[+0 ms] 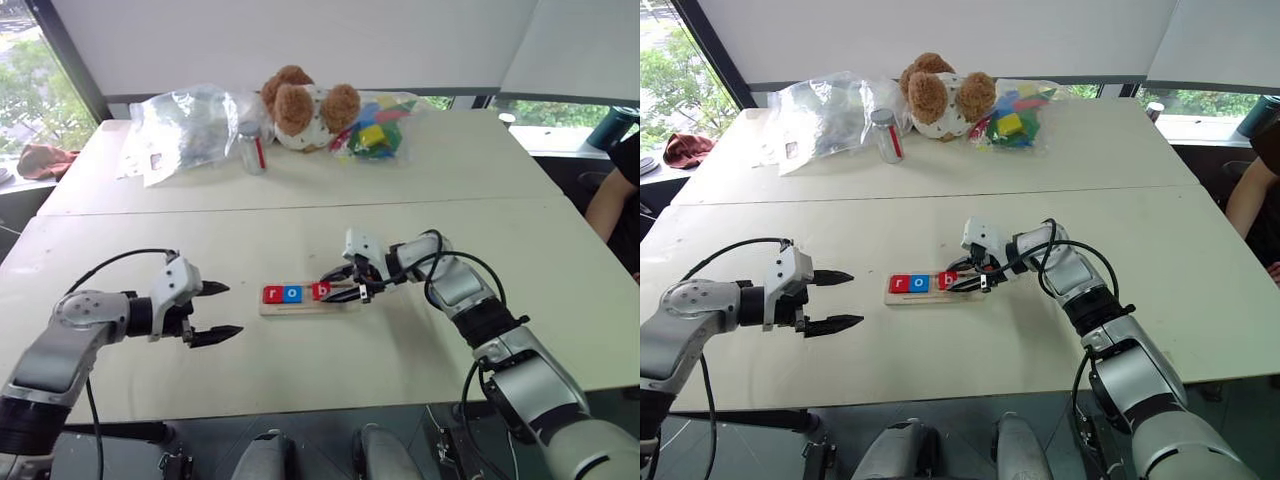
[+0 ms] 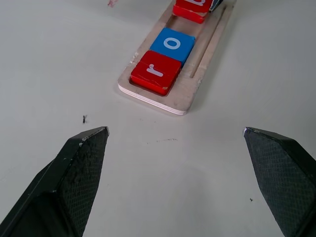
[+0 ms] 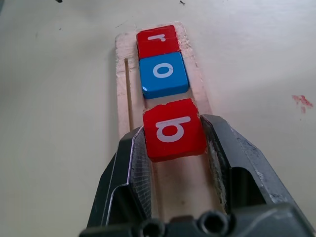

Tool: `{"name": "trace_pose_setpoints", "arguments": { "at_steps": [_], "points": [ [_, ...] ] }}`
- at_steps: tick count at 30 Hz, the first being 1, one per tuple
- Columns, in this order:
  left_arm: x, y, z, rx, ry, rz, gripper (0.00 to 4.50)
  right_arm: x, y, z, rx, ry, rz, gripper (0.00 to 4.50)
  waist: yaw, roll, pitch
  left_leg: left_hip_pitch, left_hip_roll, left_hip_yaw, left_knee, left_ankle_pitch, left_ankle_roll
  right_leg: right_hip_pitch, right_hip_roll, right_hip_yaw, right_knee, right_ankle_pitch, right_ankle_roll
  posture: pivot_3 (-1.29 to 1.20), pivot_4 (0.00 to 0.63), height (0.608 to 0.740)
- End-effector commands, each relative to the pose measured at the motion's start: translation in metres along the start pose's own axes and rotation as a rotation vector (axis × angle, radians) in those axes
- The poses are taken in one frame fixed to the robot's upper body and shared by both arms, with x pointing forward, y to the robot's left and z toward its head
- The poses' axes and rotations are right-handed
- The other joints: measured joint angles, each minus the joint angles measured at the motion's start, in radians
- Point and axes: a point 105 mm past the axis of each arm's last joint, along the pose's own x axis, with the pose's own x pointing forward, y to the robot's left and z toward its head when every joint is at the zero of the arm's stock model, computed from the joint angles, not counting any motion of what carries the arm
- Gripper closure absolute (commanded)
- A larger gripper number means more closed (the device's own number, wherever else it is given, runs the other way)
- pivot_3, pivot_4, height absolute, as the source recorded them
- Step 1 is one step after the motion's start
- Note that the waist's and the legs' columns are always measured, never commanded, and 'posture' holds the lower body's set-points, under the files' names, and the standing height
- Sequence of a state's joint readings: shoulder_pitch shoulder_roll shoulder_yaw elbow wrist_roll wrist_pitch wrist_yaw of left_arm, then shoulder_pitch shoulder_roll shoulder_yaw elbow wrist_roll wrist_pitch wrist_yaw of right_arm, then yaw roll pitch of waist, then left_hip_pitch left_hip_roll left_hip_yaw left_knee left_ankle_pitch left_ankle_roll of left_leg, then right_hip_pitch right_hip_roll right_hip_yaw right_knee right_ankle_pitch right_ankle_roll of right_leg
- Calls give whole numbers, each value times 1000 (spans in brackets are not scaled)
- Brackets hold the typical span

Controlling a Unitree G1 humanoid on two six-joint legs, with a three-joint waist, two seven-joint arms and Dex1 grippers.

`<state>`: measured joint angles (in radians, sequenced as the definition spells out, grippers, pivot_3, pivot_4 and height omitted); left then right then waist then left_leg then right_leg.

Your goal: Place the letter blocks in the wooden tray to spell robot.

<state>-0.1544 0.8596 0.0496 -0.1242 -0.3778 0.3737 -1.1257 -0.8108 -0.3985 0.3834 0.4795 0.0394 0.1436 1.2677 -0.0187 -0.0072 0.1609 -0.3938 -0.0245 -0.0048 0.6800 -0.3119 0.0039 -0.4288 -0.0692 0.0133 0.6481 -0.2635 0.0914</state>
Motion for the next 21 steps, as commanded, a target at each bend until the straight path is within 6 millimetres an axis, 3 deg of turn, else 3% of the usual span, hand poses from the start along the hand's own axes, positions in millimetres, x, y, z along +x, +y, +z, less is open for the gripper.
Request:
{"name": "trace_pose_setpoints", "arguments": {
  "at_steps": [1, 21],
  "points": [
    [2, -3, 6, 37, -13, -2, 0, 1, -5, 13, -54, -15, 6, 3339, 0, 0, 0, 0, 0, 0, 0, 0, 0, 0, 0, 0, 0, 0, 0, 0, 150, 740],
    [9, -6, 2, 24, -27, 12, 0, 21, -8, 21, -74, -32, 17, 3339, -2, 0, 0, 0, 0, 0, 0, 1, -1, 0, 0, 0, 0, 0, 0, 0, 150, 740]
  ]
}}
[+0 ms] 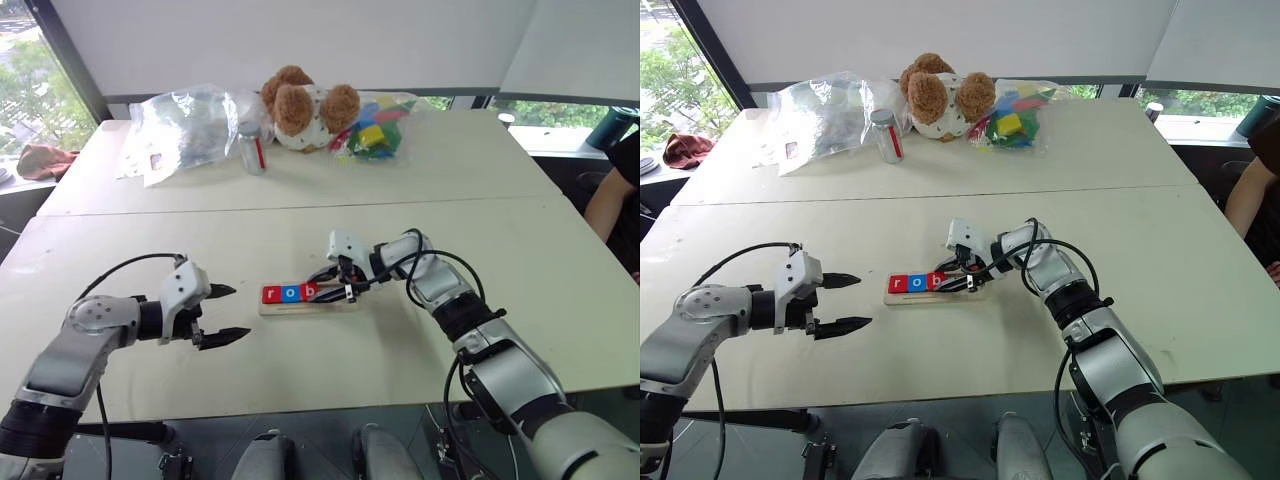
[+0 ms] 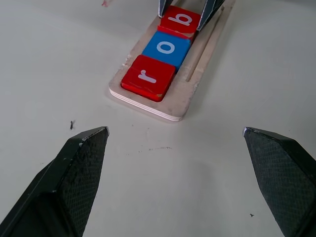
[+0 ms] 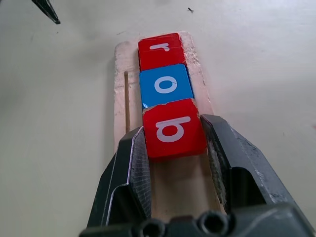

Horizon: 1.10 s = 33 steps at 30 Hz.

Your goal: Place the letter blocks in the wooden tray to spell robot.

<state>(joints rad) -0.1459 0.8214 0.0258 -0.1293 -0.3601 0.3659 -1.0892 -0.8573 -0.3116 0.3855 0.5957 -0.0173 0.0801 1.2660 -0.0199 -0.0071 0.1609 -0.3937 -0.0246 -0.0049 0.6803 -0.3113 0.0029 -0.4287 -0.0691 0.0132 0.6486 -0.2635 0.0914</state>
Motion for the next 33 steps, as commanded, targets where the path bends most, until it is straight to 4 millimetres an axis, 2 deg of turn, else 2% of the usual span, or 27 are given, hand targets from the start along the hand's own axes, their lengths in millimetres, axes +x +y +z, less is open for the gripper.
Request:
{"name": "trace_pose_setpoints", "arguments": {
  "at_steps": [1, 19, 25, 26, 29, 33],
  "points": [
    [-1, -2, 6, 34, -15, 3, 0, 1, -7, 17, -51, -32, -13, 3339, 0, 0, 0, 0, 0, 0, 0, 0, 0, 0, 0, 0, 0, 0, 0, 0, 150, 740],
    [1, 1, 3, 36, -13, 20, 0, 7, 1, 16, -49, -33, 14, 3339, 0, 0, 0, 0, 0, 0, 0, 0, 0, 0, 0, 0, 0, 0, 0, 0, 150, 740],
    [1, 1, 3, 37, -14, 23, 0, 6, -3, 20, -43, -54, -21, 325, 0, 0, 0, 0, 0, 0, 0, 0, 0, 0, 0, 0, 0, 0, 0, 0, 150, 740],
    [1, 2, 3, 37, -14, 25, 0, 4, -5, 23, -49, -63, -33, 96, 0, 0, 0, 0, 0, 0, 0, 0, 0, 0, 0, 0, 0, 0, 0, 0, 150, 740],
    [1, 2, 3, 38, -13, 27, 0, -3, -10, 32, -60, -90, -64, 96, 0, 0, 0, 0, 0, 0, 0, 0, 0, 0, 0, 0, 0, 0, 0, 0, 150, 740],
    [3, 1, 10, 53, -33, 21, 0, -33, -27, 52, -26, -177, -249, 96, 4, 0, 0, 0, 0, 0, 0, 0, 0, 0, 0, 0, 0, 0, 0, 0, 150, 740]
  ]
}}
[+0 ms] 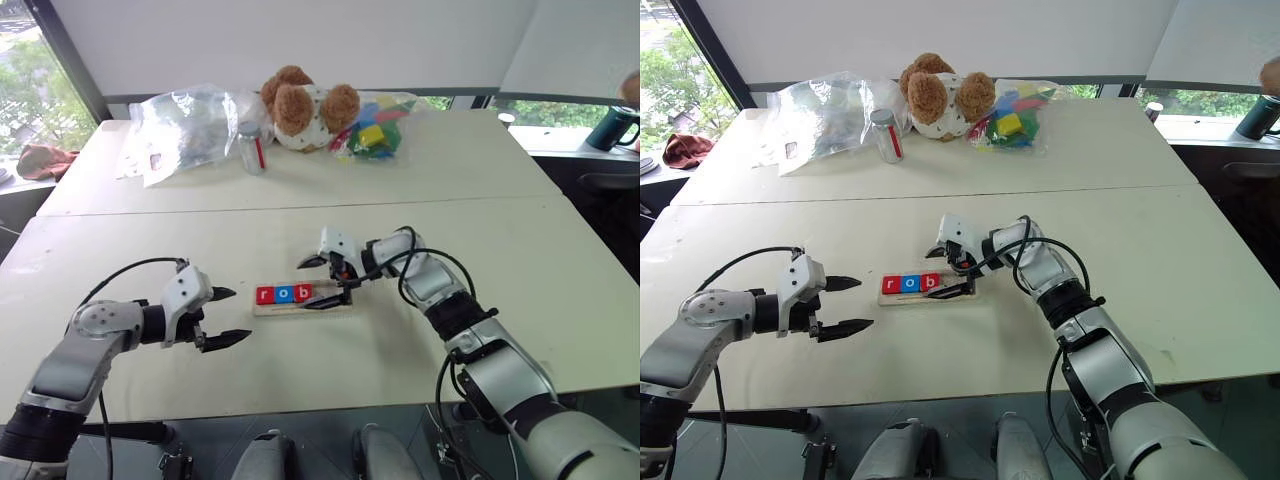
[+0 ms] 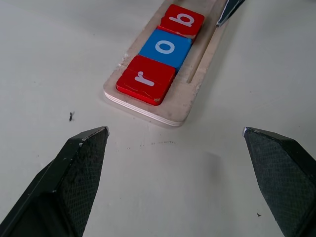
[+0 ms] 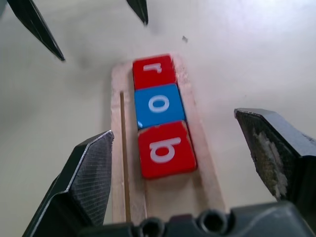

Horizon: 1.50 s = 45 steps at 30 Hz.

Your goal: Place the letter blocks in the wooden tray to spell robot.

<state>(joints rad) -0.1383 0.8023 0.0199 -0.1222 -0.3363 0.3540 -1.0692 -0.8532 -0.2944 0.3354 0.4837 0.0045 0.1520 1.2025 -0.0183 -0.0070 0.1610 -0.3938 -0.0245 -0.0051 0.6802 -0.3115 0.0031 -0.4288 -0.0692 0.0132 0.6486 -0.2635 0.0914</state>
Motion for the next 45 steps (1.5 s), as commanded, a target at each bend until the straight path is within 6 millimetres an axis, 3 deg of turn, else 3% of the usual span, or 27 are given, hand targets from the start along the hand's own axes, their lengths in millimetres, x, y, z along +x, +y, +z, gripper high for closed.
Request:
{"name": "trace_pose_setpoints", "arguments": {
  "at_steps": [1, 2, 5, 9, 14, 18, 30, 33, 37, 38, 41, 45],
  "points": [
    [0, 0, 20, 59, -53, -5, 0, -36, -29, 32, 20, -120, -245, 96, 3, 0, 0, 0, 0, 0, 0, 0, 0, 0, 0, 0, 0, 0, 0, 0, 150, 740],
    [1, -1, 23, 63, -62, -9, 0, -43, -34, 34, 43, -132, -302, 96, 4, 0, 0, 0, 0, 0, 0, 0, 0, 0, 0, 0, 0, 0, 0, 0, 150, 740],
    [0, -4, 43, 78, -118, -30, 0, -91, -57, 29, 193, -157, -682, 96, 9, 0, 0, -1, 0, -1, 0, 0, 0, 0, -1, 0, 0, 0, 0, 0, 150, 740],
    [4, -5, 64, 99, -165, -60, 0, -130, -49, -2, 435, -93, -1090, 96, 6, 0, 0, -2, 0, -2, 0, 0, -1, 0, -1, -1, 0, 0, 0, 0, 150, 740],
    [18, -6, 65, 96, -169, -127, 0, -124, -22, -38, 482, 0, -1207, 96, -4, 1, 0, -1, 0, 1, -1, 1, -2, -1, 0, 1, 0, 0, 0, 0, 150, 740],
    [20, 0, 57, 86, -151, -134, 0, -127, -22, -61, 544, 43, -1289, 96, -5, 1, 0, 0, 0, 2, -1, 1, 0, -1, 3, 3, 1, 0, 0, 0, 150, 740],
    [12, -3, 68, 101, -176, -120, 0, -105, -25, -91, 617, 82, -1222, 96, -2, 1, 0, 1, 2, 2, 0, 1, 0, 0, 5, 3, 1, 0, 0, 0, 150, 740],
    [11, -1, 69, 102, -178, -104, 0, -103, -28, -94, 606, 88, -1220, 979, -3, 1, 0, 1, 2, 2, 0, 1, 0, 0, 5, 3, 1, 0, 0, 0, 150, 740],
    [10, -1, 68, 96, -178, -92, 0, -101, -31, -91, 593, 78, -1217, 3061, 0, 1, 0, 2, 2, 2, 0, 1, 0, 1, 5, 3, 1, 0, 0, 0, 150, 740],
    [10, -1, 67, 92, -179, -90, 0, -100, -31, -91, 592, 78, -1217, 3338, 0, 1, 0, 2, 2, 2, 0, 1, 0, 1, 5, 3, 1, 0, 0, 0, 150, 740],
    [12, -4, 63, 66, -182, -101, 0, -107, -31, -88, 581, 90, -1259, 3328, 0, 1, 0, 2, 2, 2, 1, 1, 0, 1, 5, 3, 1, 0, 0, 0, 150, 740],
    [13, -6, 58, 63, -167, -105, 0, -118, -17, -56, 560, 44, -1321, 3328, 1, 1, 0, 1, 2, 0, 0, 1, 0, 0, 5, 3, 1, 0, 0, 0, 150, 740]
  ]
}}
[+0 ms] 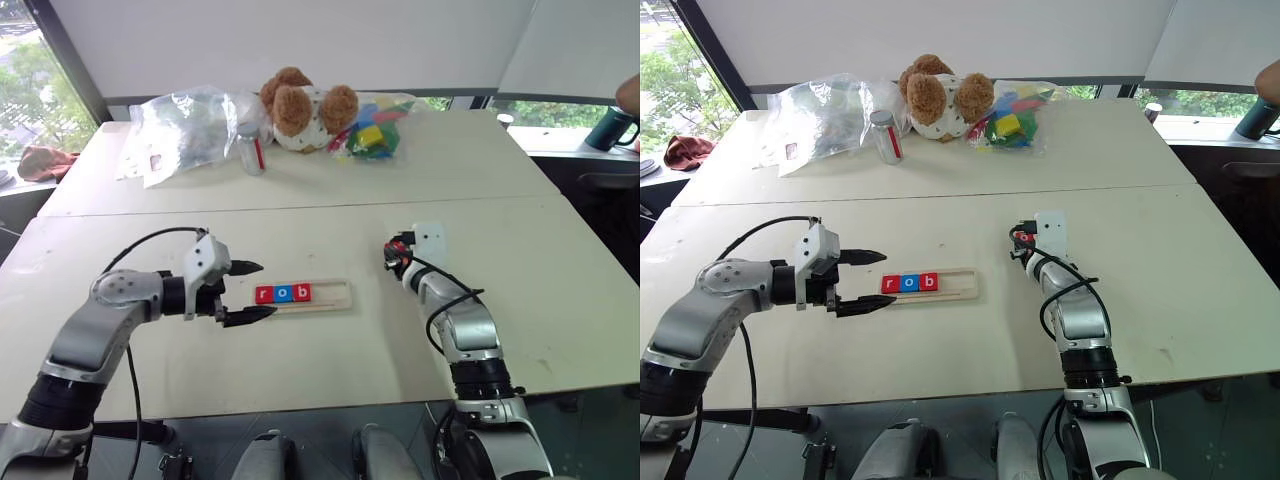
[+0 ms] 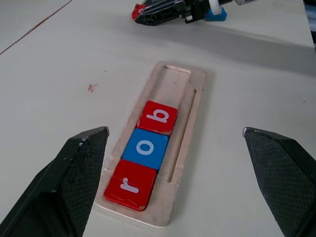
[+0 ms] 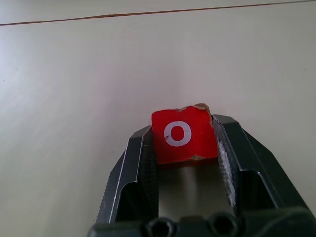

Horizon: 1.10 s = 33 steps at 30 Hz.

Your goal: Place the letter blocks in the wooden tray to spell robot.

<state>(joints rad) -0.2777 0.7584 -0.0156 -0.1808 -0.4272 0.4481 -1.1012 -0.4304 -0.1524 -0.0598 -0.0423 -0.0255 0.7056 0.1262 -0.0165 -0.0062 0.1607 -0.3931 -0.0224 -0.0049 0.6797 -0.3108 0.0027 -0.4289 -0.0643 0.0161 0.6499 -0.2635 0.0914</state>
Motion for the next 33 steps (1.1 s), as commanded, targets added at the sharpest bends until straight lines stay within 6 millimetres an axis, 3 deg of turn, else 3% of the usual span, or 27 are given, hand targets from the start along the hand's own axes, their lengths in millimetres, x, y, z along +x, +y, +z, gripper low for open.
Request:
{"name": "trace_pose_setpoints", "arguments": {
  "at_steps": [1, 4, 6, 14, 19, 21, 28, 31, 33],
  "points": [
    [-3, 3, 12, 40, -38, 22, 0, -29, 5, 28, 31, -81, -37, 3328, 1, 0, 0, 0, 0, 0, 0, 0, 0, 0, 0, 0, 0, 0, 0, 0, 150, 740],
    [-2, 15, 21, 22, -120, 85, 0, -57, 21, 11, 129, 2, -37, 3328, 4, 0, -1, -1, 0, -1, 0, 0, 0, 0, 0, 0, 0, 0, 0, 0, 150, 740],
    [-2, 9, 18, 7, -114, 51, 0, -68, 29, -2, 166, 68, -21, 3328, 2, -1, -1, -1, 0, -1, 0, 0, 0, 0, 0, 0, 0, 0, 0, 0, 150, 740],
    [3, -9, 18, 4, -104, -78, 0, -77, 39, -33, 240, 226, 36, 3328, 1, -1, -1, 1, 0, -1, 0, 0, 0, 1, 1, 0, 0, 0, 0, 0, 150, 740],
    [5, -8, 19, 24, -92, -82, 0, -78, 41, -43, 241, 278, 48, 804, 0, -1, -1, 1, 0, -1, 1, 0, 0, 2, 1, 0, 0, 0, 0, 0, 150, 740],
    [5, -7, 19, 25, -90, -82, 0, -78, 38, -35, 217, 247, 42, 45, 1, -1, -1, 2, 0, -1, 1, 0, 0, 2, 1, 0, 0, 0, 0, 0, 150, 740],
    [1, 1, 18, 48, -69, -73, 0, -90, 34, 8, 130, 88, 142, 45, 1, -1, -1, 1, 0, -1, 1, 0, 0, 2, 1, -1, -1, 0, 0, 0, 150, 740],
    [-2, -1, 18, 57, -55, -107, 0, -94, 36, 29, 41, 10, 340, 45, -2, -1, -1, 1, 0, -1, 1, 0, 0, 2, 1, -1, -1, 0, 0, 0, 150, 740],
    [-3, -7, 18, 60, -46, -146, 0, -97, 36, 33, -38, -3, 490, 45, -2, -1, 0, 1, 0, -1, 1, 0, 1, 2, 2, -1, -1, 0, 0, 0, 150, 740]
  ]
}}
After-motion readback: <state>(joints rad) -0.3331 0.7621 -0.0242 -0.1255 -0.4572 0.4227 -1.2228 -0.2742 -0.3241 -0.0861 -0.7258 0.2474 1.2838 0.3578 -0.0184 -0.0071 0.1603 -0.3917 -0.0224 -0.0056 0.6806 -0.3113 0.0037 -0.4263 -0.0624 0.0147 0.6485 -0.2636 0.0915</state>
